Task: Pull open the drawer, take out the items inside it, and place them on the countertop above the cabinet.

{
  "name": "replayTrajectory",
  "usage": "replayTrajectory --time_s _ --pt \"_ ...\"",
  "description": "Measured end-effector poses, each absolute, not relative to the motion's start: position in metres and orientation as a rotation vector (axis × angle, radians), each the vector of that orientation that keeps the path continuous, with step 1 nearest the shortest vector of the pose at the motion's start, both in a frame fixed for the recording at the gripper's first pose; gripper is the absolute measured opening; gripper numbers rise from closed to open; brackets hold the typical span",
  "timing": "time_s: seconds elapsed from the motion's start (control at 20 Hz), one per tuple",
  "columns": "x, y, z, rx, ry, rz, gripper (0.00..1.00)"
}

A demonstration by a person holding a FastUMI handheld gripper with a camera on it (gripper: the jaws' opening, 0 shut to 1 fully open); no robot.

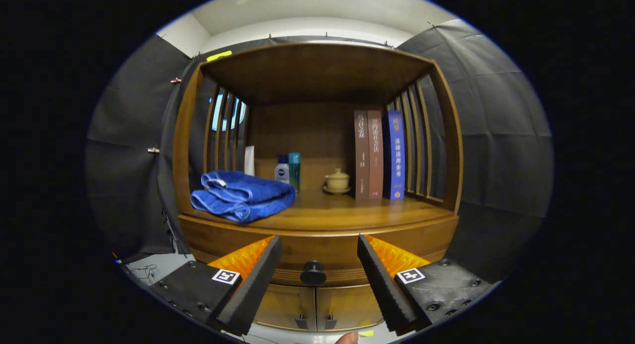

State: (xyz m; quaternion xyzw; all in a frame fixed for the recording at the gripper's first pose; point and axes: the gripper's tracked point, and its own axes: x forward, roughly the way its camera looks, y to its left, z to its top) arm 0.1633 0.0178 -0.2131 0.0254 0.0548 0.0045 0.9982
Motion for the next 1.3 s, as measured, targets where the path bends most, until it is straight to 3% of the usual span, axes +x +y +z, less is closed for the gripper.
replayTrajectory --time_s 0.15,0.25,0.45,0.5,0.65,0.8,1.3 --pt "0.183 0.027 -0.253 0.068 0.173 0.022 0.99" --pt "0.19 0.027 -0.277 0.091 0.22 0.001 0.91" --pt "0.205 0.024 -0.301 0.087 0.272 -0.015 0.65" --pt "0.21 0.024 -0.305 0.079 0.277 -0.012 0.53" --pt "0.212 0.024 -0.306 0.072 0.27 -0.016 0.48" --pt "0.207 0.023 -0.304 0.054 0.27 -0.023 0.33" --pt "0.131 0.021 -0.295 0.096 0.292 -0.008 0.33"
